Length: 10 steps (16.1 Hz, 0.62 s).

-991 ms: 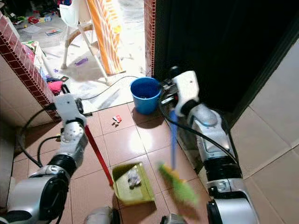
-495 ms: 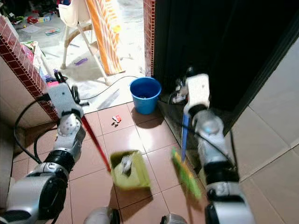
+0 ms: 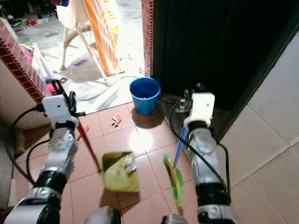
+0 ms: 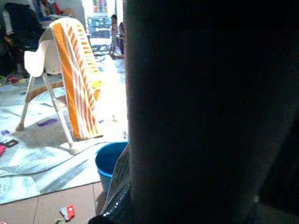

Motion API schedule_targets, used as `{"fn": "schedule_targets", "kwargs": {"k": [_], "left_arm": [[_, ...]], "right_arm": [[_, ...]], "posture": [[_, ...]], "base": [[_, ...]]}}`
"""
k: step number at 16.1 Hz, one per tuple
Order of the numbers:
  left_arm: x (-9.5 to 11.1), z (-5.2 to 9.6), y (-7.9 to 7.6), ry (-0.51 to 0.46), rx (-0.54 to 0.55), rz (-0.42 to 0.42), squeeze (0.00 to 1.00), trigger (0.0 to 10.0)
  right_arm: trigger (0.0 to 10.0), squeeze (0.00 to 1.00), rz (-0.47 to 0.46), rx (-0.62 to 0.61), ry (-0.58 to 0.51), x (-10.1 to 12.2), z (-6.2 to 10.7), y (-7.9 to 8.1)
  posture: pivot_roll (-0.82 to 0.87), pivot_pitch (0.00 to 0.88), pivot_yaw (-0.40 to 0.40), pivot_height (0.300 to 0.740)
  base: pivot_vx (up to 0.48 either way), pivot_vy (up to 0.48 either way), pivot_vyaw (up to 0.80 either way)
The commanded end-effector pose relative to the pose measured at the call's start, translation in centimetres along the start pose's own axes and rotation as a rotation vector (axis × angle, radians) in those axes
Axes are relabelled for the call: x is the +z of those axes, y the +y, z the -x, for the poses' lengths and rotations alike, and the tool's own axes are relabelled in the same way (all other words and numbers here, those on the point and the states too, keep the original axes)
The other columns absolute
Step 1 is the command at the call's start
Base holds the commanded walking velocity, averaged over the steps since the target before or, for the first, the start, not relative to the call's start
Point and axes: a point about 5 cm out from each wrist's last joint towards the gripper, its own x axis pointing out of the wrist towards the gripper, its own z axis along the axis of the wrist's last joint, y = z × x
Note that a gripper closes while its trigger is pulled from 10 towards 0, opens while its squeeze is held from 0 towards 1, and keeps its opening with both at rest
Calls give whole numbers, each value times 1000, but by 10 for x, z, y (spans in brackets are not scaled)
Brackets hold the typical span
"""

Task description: Sweep floor

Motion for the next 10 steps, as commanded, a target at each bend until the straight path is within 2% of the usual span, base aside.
{"fn": "schedule_targets", "kwargs": {"k": [1,3,6,8,10], "left_arm": [[17,-4,3,-69,5,24,0,10000],[8,3,13,-25,53,40,0,10000],[-10,25,22,56,73,28,0,10000],[-21,38,21,105,25,15,0,10000],[-24,41,17,119,-27,-17,0,10000]], "right_arm": [[10000,0,-14,-13,-22,8,2,-1],[10000,0,-5,-5,-7,6,10,-4],[10000,0,-3,-29,29,2,16,-13],[10000,0,-35,-62,41,2,15,-15],[10000,0,-30,-60,76,-8,19,-13]], "posture": [[-61,0,77,740],[-67,0,62,740],[-66,0,50,740],[-61,0,51,740],[-55,0,53,740]], "base": [[0,0,0],[0,0,0],[0,0,0],[0,0,0],[0,0,0]]}}
